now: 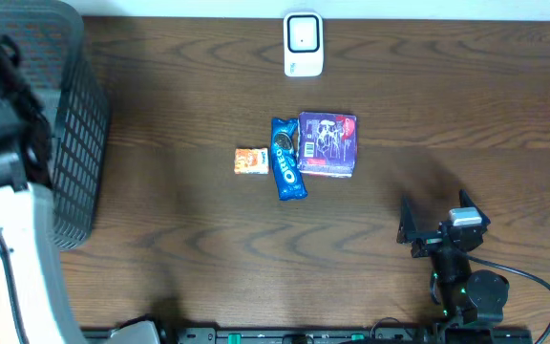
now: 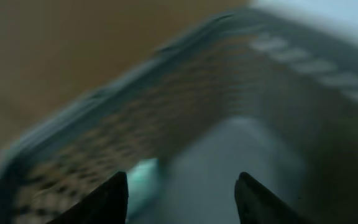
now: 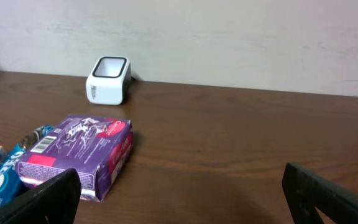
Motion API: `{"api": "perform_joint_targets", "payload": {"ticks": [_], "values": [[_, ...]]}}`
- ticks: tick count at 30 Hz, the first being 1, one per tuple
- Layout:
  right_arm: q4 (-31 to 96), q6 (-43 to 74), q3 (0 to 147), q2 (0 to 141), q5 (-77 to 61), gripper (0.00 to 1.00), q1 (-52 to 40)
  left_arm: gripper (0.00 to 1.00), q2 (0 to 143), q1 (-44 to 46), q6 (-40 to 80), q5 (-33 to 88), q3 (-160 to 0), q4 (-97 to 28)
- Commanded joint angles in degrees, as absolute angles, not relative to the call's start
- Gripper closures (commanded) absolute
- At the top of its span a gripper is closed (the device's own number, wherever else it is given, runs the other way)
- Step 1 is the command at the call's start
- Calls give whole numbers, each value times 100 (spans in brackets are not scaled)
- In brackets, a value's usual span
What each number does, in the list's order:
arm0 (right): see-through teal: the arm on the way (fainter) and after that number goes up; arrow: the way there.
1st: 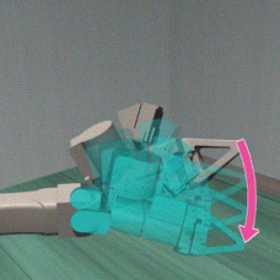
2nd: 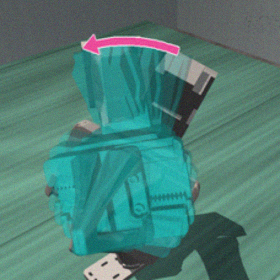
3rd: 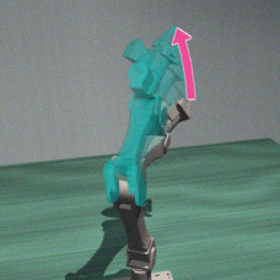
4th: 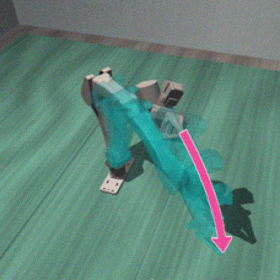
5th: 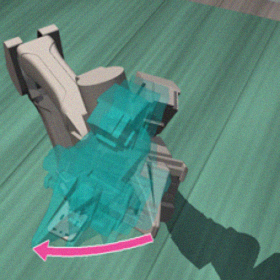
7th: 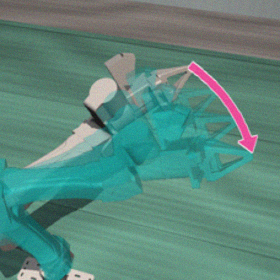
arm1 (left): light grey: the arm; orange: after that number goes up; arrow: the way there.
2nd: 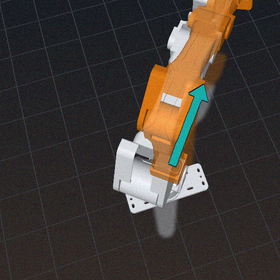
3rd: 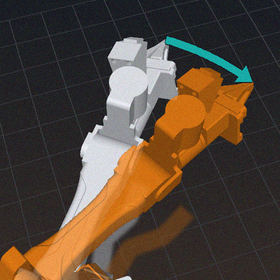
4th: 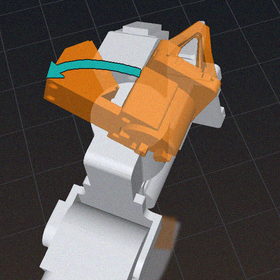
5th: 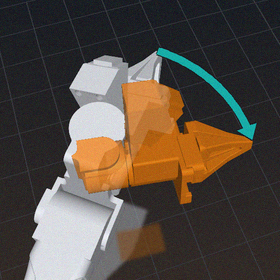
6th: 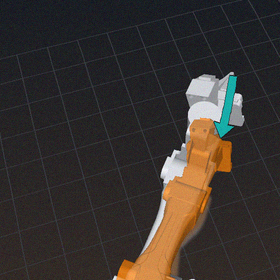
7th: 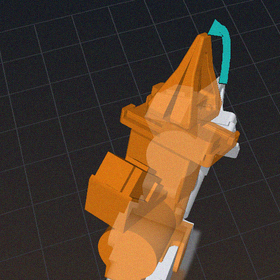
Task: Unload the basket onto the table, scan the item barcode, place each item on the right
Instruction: 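Reach into the basket toward the mint-green bag with the left gripper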
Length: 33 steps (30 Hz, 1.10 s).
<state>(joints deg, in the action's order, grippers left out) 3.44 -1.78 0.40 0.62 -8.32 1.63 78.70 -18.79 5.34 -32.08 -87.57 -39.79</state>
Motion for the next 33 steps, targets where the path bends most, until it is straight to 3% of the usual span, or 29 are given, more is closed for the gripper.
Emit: {"api": "perform_joint_targets", "payload": {"ticks": [1, 12, 19, 33], "values": [[364, -222, 32, 30, -867, 1, 141, 44, 8468, -2506, 191, -4593, -8748, -4453], [364, -222, 32, 30, -867, 1, 141, 45, 9546, -3562, 998, -4270, -8366, -5433], [364, -222, 32, 30, -867, 1, 141, 50, 9765, -3632, 786, -3291, -8101, -5072], [364, -222, 32, 30, -867, 1, 141, 44, 10722, -3859, -322, -3277, -7773, -4121]]}}
